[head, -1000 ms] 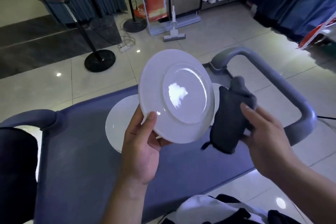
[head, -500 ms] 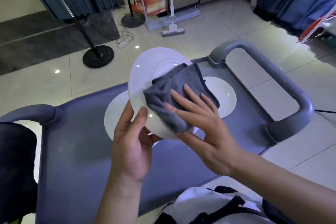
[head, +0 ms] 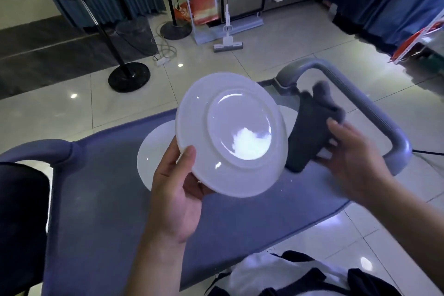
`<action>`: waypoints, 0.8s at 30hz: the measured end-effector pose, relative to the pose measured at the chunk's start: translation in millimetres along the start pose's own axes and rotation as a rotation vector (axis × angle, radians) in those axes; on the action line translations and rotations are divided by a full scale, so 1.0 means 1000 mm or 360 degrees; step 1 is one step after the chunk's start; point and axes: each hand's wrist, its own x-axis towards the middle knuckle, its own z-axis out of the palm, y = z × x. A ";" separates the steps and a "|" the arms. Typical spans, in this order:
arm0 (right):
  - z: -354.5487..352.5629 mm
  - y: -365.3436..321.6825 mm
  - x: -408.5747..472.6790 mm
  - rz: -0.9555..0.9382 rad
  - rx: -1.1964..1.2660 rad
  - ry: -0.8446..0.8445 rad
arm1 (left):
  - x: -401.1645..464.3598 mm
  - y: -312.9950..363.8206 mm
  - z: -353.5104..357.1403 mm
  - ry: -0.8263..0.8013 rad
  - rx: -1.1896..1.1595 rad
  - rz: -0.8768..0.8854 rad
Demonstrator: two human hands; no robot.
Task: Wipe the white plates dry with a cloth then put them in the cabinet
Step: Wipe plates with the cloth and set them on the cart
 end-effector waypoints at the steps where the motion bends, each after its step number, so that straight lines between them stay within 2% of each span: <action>1: 0.003 -0.015 -0.001 -0.0251 -0.0112 -0.0174 | 0.000 0.000 0.002 -0.0013 -0.0011 -0.0029; 2: 0.008 -0.031 -0.002 -0.0525 -0.0353 -0.0426 | 0.000 -0.001 0.004 -0.0029 -0.0011 -0.0058; 5: 0.026 -0.068 0.001 -0.1263 -0.1650 -0.1148 | 0.001 -0.002 0.010 -0.0112 -0.0085 -0.0149; 7: 0.042 -0.078 0.005 -0.1392 -0.1972 -0.1409 | 0.000 -0.001 0.012 -0.0164 -0.0183 -0.0161; 9: 0.050 -0.080 0.010 -0.1345 -0.1974 -0.1492 | -0.002 0.000 0.013 -0.0160 -0.0225 -0.0131; 12: 0.048 -0.078 0.021 -0.1134 -0.1800 -0.1370 | -0.006 0.004 0.011 -0.0153 -0.0199 -0.0005; 16: 0.044 -0.046 0.013 -0.0642 -0.1182 -0.1037 | -0.006 0.010 0.006 -0.0066 -0.0160 0.0107; 21: 0.071 0.017 -0.024 -0.0431 -0.0603 -0.0330 | -0.004 0.003 0.018 0.0168 -0.0140 0.0138; 24: 0.091 0.042 -0.051 -0.0322 -0.0363 -0.0162 | -0.005 -0.004 0.033 0.0275 -0.0110 0.0160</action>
